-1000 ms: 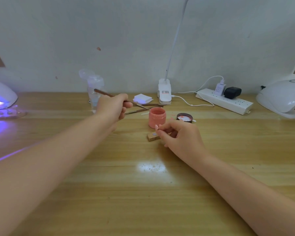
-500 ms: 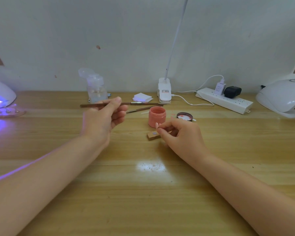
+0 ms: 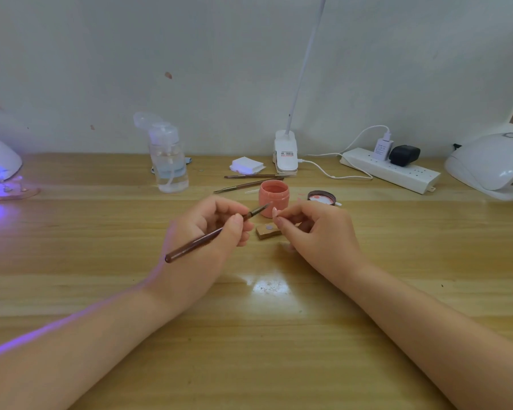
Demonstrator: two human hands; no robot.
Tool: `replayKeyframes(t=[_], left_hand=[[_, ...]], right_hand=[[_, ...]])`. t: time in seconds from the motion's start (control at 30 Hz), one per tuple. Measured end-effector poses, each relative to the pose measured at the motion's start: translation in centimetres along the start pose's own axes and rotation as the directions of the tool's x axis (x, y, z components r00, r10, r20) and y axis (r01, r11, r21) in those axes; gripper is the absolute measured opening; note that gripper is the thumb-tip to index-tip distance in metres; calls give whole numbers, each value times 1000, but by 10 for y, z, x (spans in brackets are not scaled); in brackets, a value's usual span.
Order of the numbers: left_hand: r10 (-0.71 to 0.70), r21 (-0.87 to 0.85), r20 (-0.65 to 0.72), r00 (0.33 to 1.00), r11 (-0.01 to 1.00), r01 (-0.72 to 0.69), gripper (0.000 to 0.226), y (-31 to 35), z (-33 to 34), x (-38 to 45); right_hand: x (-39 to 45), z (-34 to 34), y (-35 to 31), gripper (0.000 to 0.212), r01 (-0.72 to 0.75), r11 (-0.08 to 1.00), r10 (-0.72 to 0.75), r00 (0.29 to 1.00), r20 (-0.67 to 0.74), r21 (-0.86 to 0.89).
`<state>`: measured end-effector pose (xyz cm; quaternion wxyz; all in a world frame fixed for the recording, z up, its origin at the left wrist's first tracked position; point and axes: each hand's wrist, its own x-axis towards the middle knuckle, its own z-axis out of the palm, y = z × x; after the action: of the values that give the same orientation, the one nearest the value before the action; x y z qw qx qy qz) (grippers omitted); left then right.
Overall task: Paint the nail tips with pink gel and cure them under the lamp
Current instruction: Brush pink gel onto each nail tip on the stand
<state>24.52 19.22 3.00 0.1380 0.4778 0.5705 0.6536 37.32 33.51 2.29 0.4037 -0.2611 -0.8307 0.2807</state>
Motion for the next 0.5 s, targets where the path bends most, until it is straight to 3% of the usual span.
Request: replayKeyframes(t=[0.37, 0.5], left_hand=[[10, 158, 92, 996, 987, -24, 21, 0, -2, -4], [44, 153, 66, 997, 987, -54, 17, 0, -4, -3]], right_hand=[[-1, 0, 1, 2, 28, 1000, -28, 1000, 6, -9], [-1, 0, 1, 6, 19, 1000, -19, 1000, 8, 11]])
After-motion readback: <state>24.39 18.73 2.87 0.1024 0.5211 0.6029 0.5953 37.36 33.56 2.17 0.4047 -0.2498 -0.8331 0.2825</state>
